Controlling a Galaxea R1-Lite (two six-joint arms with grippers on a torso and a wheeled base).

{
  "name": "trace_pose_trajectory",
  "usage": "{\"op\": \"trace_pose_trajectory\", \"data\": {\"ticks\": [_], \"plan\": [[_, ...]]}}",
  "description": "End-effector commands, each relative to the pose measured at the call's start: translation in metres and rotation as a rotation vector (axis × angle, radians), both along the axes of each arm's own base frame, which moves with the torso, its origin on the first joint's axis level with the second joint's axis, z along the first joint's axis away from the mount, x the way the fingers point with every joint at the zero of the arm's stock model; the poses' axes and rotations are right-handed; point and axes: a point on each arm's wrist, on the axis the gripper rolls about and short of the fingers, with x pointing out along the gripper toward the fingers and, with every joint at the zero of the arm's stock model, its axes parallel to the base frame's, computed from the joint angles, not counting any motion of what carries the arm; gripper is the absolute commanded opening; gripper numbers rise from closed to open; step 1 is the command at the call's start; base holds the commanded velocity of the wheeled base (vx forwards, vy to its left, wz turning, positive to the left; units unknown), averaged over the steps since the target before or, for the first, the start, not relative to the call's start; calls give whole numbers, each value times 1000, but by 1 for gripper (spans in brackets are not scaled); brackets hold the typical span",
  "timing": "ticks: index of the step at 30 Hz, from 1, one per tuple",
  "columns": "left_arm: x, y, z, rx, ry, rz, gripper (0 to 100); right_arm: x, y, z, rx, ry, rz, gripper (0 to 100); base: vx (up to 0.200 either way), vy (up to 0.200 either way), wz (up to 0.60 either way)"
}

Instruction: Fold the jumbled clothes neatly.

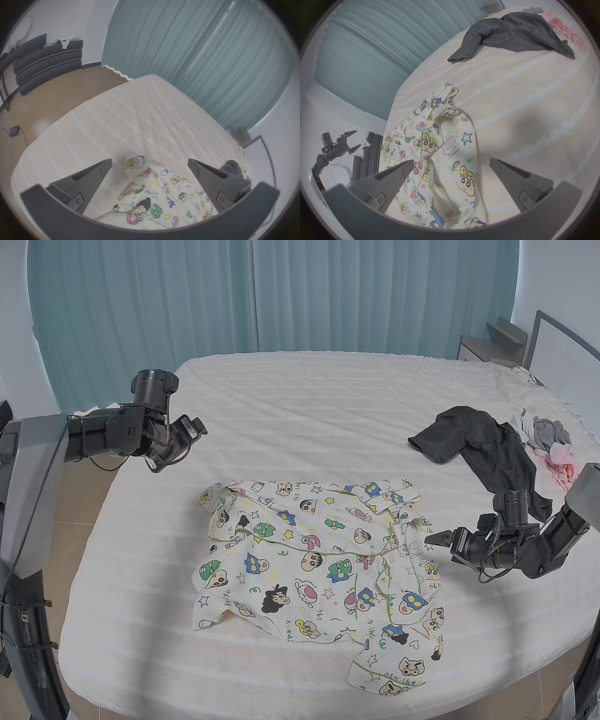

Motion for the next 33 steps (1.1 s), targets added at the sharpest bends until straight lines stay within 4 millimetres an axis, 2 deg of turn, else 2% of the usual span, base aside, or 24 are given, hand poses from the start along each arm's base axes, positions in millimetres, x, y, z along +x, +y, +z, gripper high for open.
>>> {"op": "trace_pose_trajectory", "data": {"ticks": [1,2,4,5,6,9,14,19,29,30,33], "plan": [[-81,20,5,-69,-102,-72,100,-7,-2,-22,29,15,33,100,0,0,0],[-100,21,-9,-53,-116,-84,100,-4,-2,-28,35,14,34,100,0,0,0],[-119,18,-26,-34,-107,-93,100,-2,0,-32,42,13,49,100,0,0,0],[-120,18,-26,-32,-107,-94,100,-1,0,-32,43,11,50,100,0,0,0],[-140,14,-33,-31,-105,-92,100,-1,2,-33,48,14,59,100,0,0,0],[-169,7,-49,-29,-64,-96,100,-1,5,-35,55,21,66,100,0,0,0],[-201,-10,-71,-38,-73,-89,100,1,5,-43,55,40,69,100,0,0,0],[-220,-12,-88,-66,-110,-142,100,9,12,-47,126,67,61,100,0,0,0],[-232,-8,-100,-129,-69,-141,100,18,17,-53,154,79,49,100,0,0,0],[-233,-8,-102,-138,-60,-143,100,19,17,-54,156,82,47,0,0,0,0],[-234,-8,-103,-141,-52,-149,100,19,18,-55,153,80,42,0,0,0,0]]}}
